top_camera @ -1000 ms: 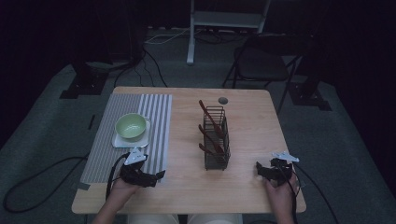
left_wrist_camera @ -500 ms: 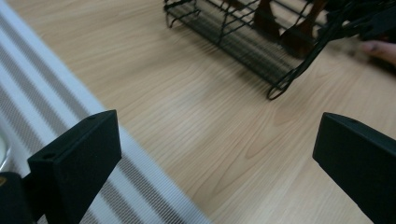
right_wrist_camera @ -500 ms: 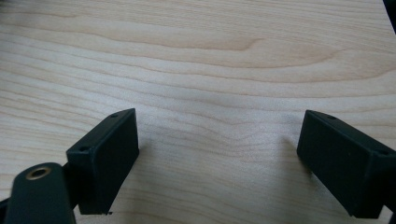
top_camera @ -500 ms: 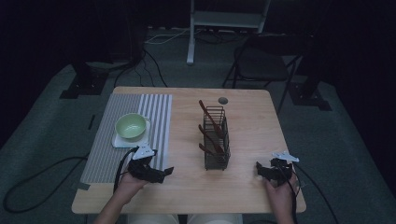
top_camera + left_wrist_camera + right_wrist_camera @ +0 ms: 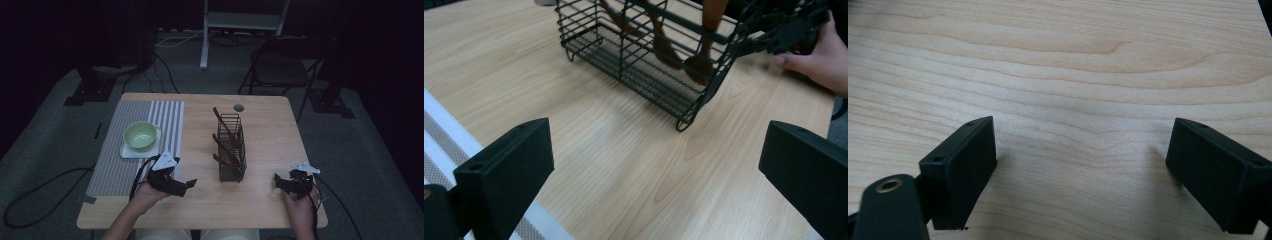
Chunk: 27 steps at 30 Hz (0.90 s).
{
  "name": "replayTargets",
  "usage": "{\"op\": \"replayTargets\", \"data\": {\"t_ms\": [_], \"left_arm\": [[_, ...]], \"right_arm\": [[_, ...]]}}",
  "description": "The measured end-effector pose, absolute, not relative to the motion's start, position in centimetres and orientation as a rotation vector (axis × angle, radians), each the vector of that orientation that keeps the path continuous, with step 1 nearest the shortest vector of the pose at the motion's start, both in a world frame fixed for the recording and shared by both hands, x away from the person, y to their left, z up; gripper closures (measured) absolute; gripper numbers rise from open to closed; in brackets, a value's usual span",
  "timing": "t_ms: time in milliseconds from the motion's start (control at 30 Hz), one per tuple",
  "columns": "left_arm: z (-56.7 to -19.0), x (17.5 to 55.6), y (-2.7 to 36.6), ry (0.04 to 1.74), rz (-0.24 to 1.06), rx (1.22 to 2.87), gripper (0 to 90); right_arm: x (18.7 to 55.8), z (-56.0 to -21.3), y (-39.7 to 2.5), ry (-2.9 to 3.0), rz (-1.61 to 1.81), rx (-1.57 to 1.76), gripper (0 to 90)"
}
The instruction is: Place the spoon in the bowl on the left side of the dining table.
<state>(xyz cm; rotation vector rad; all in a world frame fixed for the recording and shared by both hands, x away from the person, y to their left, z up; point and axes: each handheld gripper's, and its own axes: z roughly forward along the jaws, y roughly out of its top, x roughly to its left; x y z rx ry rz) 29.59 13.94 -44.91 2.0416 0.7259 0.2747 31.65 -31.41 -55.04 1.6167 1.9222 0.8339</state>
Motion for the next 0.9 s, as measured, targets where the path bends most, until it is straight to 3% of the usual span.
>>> {"op": "replayTargets", "data": {"t_ms": [400,467,700,733,800,867,900], "left_arm": [[-43.1,29.8,11.9,0.682,0.313,2.011,5.7],[-42.8,29.8,11.6,0.665,0.31,1.996,14.0],[-41.9,30.3,9.9,0.663,0.321,1.98,17.2],[-41.9,30.4,9.8,0.66,0.32,1.977,22.8],[-41.8,30.6,9.5,0.661,0.304,1.968,23.8],[-41.7,30.7,9.4,0.661,0.298,1.96,34.5],[-41.7,30.8,9.3,0.661,0.289,1.958,34.5]], "right_arm": [[31.6,-55.0,-31.4,1.923,0.834,1.616,12.0],[31.6,-55.0,-31.4,1.922,0.834,1.616,12.0],[31.6,-55.0,-31.4,1.922,0.834,1.616,12.0],[31.6,-55.0,-31.4,1.922,0.834,1.617,12.0],[31.6,-55.0,-31.4,1.922,0.834,1.617,12.0],[31.6,-55.0,-31.4,1.922,0.834,1.617,12.0],[31.6,-55.0,-31.4,1.922,0.834,1.617,12.0]]}}
